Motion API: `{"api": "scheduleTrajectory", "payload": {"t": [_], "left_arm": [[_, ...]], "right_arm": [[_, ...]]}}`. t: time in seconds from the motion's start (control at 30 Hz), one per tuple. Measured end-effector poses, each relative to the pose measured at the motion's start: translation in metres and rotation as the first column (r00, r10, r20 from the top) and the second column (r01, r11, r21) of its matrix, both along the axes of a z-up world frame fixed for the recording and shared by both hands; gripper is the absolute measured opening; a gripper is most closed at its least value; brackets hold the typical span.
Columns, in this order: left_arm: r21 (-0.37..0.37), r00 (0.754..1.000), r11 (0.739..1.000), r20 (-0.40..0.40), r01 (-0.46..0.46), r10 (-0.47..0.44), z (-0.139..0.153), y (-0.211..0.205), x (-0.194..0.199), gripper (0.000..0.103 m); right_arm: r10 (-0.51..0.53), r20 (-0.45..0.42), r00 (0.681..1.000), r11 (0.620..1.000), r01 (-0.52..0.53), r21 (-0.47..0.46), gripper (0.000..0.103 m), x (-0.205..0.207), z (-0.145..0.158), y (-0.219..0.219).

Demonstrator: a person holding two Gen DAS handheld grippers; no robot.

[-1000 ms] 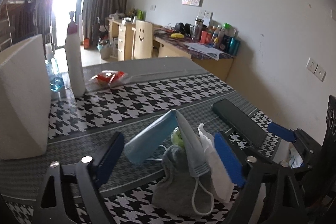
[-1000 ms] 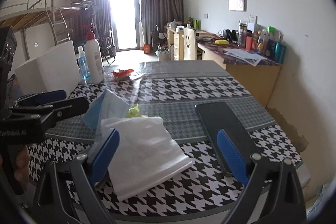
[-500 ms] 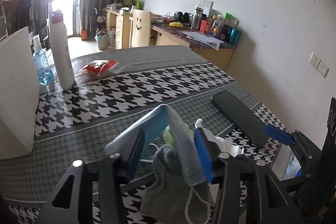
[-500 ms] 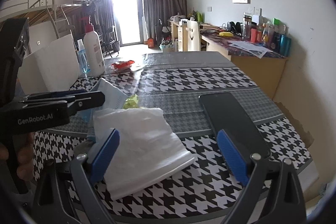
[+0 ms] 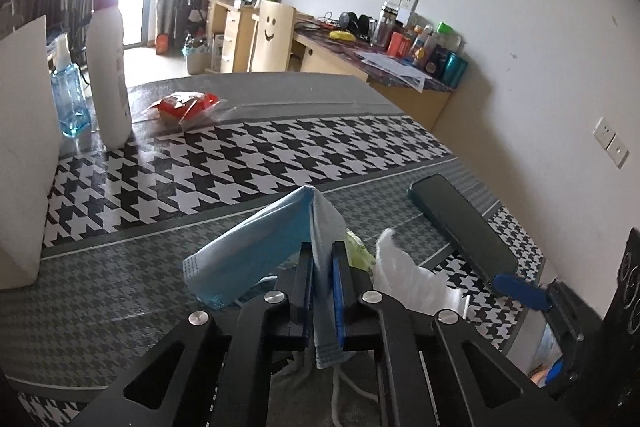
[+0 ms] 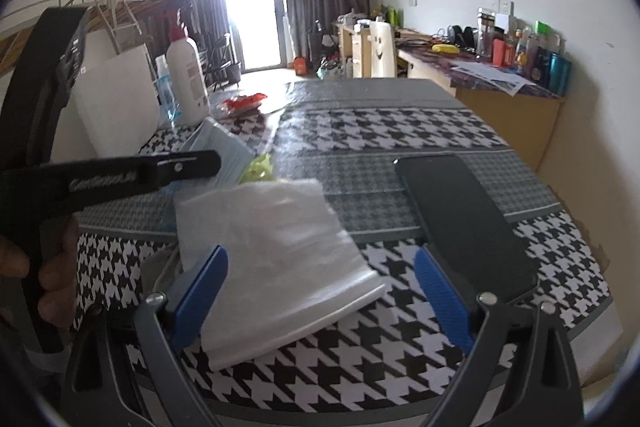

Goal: Organize soft objects
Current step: 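Grasp the blue face mask with the left gripper while the right gripper grasps the white tissue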

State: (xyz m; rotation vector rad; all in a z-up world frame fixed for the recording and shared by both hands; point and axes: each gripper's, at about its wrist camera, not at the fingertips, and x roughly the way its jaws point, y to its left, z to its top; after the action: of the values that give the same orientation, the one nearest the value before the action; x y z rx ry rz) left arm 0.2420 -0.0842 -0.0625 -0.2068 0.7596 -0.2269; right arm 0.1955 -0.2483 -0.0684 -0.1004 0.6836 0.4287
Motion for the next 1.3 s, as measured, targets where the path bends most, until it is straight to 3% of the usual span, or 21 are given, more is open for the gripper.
{"api": "scheduleTrajectory", "payload": {"t": [0.13,0.33,0.43,0.57,0.67,0.77,1.3], "left_arm": [[0.007,0.999,1.0,0.033,0.008,-0.008,0.007,0.0,-0.006,0.005],[0.023,0.998,1.0,0.067,0.018,-0.02,0.017,0.0,-0.014,0.005],[0.032,0.996,0.999,0.083,0.018,-0.02,0.021,0.001,-0.019,0.005],[0.048,0.995,0.999,0.098,0.011,-0.016,0.025,0.002,-0.023,0.005],[0.053,0.994,0.999,0.105,0.003,-0.008,0.028,0.006,-0.026,0.005],[0.067,0.992,0.998,0.125,-0.007,-0.001,0.033,0.009,-0.031,0.005],[0.125,0.982,0.991,0.185,-0.051,0.027,0.05,0.022,-0.051,0.005]], "right_arm": [[0.019,-0.037,0.999,1.0,-0.019,-0.014,0.096,-0.002,-0.008,0.003],[0.042,-0.104,0.994,0.999,-0.043,-0.008,0.078,0.001,-0.02,0.006],[0.043,-0.117,0.992,0.998,-0.047,-0.029,0.066,0.002,-0.024,0.009],[0.037,-0.115,0.993,0.997,-0.045,-0.066,0.036,0.006,-0.024,0.012],[0.023,-0.096,0.995,0.993,-0.034,-0.113,0.028,0.004,-0.025,0.015],[0.016,-0.1,0.995,0.993,-0.028,-0.116,0.01,0.004,-0.023,0.014],[-0.015,0.006,1.0,1.0,0.015,0.0,0.008,0.005,0.031,-0.005]]}}
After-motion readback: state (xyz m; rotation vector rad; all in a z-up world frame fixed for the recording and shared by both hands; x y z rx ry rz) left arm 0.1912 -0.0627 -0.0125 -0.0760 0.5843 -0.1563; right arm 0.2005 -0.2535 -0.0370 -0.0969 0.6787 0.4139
